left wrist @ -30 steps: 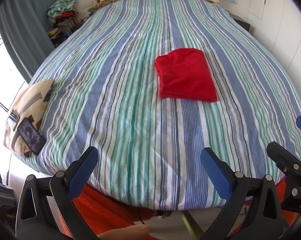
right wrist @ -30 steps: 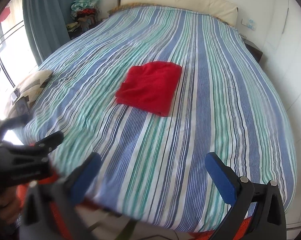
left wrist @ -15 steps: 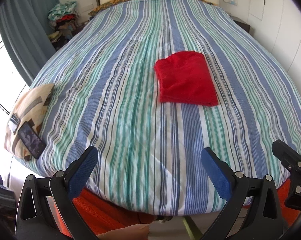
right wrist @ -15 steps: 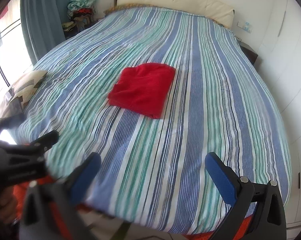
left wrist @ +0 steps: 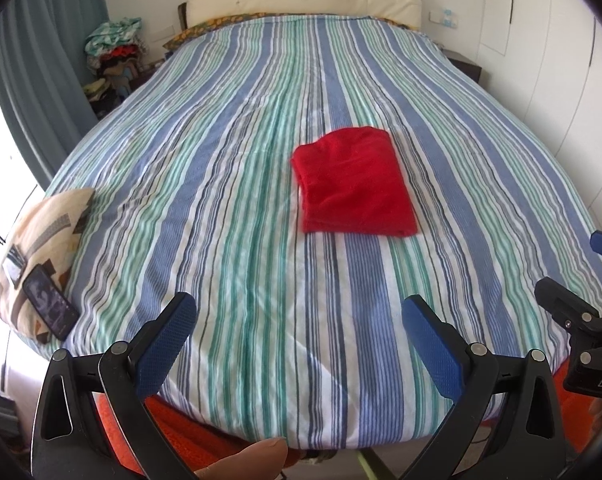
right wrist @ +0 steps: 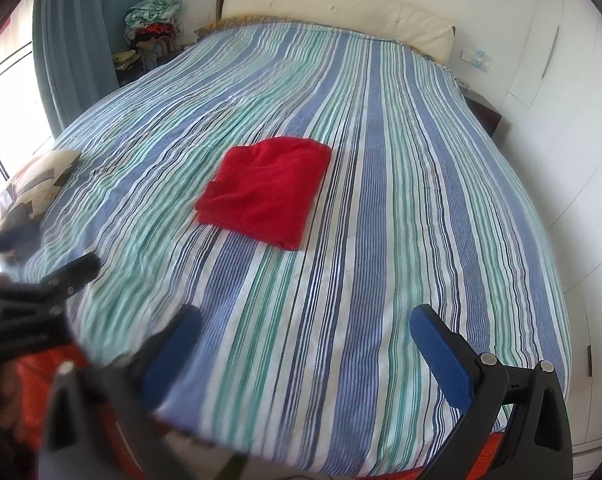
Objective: Fold small clothes
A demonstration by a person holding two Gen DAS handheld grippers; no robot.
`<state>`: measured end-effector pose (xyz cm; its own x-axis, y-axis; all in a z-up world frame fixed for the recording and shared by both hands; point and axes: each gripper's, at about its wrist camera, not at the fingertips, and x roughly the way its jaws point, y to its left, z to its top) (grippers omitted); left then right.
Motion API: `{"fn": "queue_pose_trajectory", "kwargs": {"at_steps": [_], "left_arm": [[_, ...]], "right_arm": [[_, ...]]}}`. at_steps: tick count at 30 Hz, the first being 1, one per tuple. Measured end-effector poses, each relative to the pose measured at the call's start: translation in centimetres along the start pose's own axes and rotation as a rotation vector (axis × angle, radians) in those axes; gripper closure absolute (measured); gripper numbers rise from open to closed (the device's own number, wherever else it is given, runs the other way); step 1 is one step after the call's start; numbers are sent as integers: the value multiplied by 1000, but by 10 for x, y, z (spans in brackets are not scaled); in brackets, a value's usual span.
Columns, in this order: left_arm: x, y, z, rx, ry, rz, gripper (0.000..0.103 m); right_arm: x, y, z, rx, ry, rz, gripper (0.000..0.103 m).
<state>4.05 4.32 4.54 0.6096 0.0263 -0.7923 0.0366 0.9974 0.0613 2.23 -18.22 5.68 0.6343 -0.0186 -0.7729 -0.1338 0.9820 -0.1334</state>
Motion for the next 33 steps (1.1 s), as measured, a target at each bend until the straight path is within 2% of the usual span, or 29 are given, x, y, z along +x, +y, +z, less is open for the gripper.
{"fn": "queue_pose_trajectory", "kwargs": {"at_steps": [15,25,33], "left_arm": [[-2,-4,-4,4,31,33,1],[0,-13,-6,18,58,39,1],[-4,-17,-5,21,47,49,1]], "right_arm": [[-1,3,-2,-28,3,-43,1],[3,2,-2,-17,23,-49,0],[2,3,-2,-10,28,-36,1]]}}
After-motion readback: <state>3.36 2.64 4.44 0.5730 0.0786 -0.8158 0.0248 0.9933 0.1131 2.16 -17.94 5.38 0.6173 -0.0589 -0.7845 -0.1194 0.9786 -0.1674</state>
